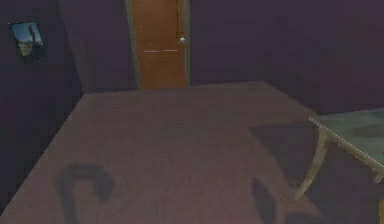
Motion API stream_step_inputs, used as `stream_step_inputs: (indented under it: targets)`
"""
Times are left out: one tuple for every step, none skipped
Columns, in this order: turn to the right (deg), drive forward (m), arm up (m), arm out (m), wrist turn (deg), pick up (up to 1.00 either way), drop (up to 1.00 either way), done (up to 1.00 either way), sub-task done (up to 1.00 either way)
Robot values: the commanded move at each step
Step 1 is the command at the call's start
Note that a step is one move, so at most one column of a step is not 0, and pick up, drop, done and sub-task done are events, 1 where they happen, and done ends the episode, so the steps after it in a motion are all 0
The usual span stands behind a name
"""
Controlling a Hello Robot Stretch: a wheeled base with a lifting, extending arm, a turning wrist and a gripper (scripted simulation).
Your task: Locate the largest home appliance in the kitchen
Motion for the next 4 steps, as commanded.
stream_step_inputs:
  targets:
    - [0.0,0.5,0.0,0.0,0.0,0.0,0.0,0.0,0.0]
    - [15.0,0.0,0.0,0.0,0.0,0.0,0.0,0.0,0.0]
    - [0.0,0.5,0.0,0.0,0.0,0.0,0.0,0.0,0.0]
    - [45.0,0.0,0.0,0.0,0.0,0.0,0.0,0.0,0.0]
